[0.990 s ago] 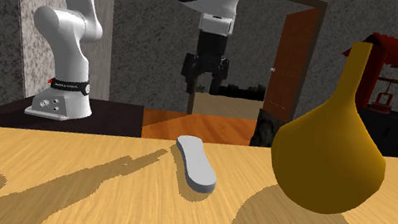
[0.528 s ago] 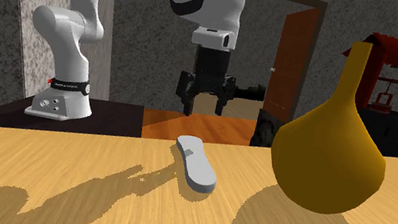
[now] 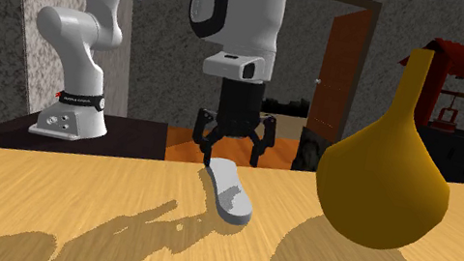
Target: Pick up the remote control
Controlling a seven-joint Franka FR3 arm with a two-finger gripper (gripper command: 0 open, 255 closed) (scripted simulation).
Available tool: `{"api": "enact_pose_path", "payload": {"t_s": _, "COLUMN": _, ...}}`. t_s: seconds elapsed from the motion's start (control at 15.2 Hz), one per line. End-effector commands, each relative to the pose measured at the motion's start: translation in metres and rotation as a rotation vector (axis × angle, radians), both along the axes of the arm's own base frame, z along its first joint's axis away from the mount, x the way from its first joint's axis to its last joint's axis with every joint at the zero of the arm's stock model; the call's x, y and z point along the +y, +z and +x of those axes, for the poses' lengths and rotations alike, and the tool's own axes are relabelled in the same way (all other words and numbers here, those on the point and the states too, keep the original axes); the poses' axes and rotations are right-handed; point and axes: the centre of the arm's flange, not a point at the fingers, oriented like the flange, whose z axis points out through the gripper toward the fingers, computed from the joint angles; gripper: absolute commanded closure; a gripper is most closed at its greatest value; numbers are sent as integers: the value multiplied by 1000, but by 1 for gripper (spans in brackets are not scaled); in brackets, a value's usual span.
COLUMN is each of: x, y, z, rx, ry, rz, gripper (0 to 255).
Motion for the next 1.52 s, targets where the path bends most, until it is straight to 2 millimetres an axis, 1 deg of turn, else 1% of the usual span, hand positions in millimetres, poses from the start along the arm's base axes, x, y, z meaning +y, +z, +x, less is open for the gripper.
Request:
{"api": "enact_pose_path", "payload": {"t_s": 0.0, "x": -2, "y": -11, "z": 0, "rx": -1, "ry": -7, "rz": -1, "gripper": 0}}
{"api": "enact_pose_path", "payload": {"t_s": 0.26, "x": -2, "y": -32, "z": 0, "rx": -1, "ry": -7, "rz": -1, "gripper": 0}}
{"api": "enact_pose_path", "payload": {"t_s": 0.4, "x": -2, "y": -35, "z": 0, "rx": -1, "ry": -7, "rz": -1, "gripper": 0}}
{"api": "enact_pose_path", "payload": {"t_s": 0.46, "x": -2, "y": -35, "z": 0, "rx": -1, "ry": -7, "rz": -1, "gripper": 255}}
{"api": "enact_pose_path", "payload": {"t_s": 1.06, "x": -2, "y": -35, "z": 0, "rx": -1, "ry": -7, "rz": -1, "gripper": 255}}
{"api": "enact_pose_path", "payload": {"t_s": 1.45, "x": -2, "y": -4, "z": 0, "rx": -1, "ry": -7, "rz": -1, "gripper": 255}}
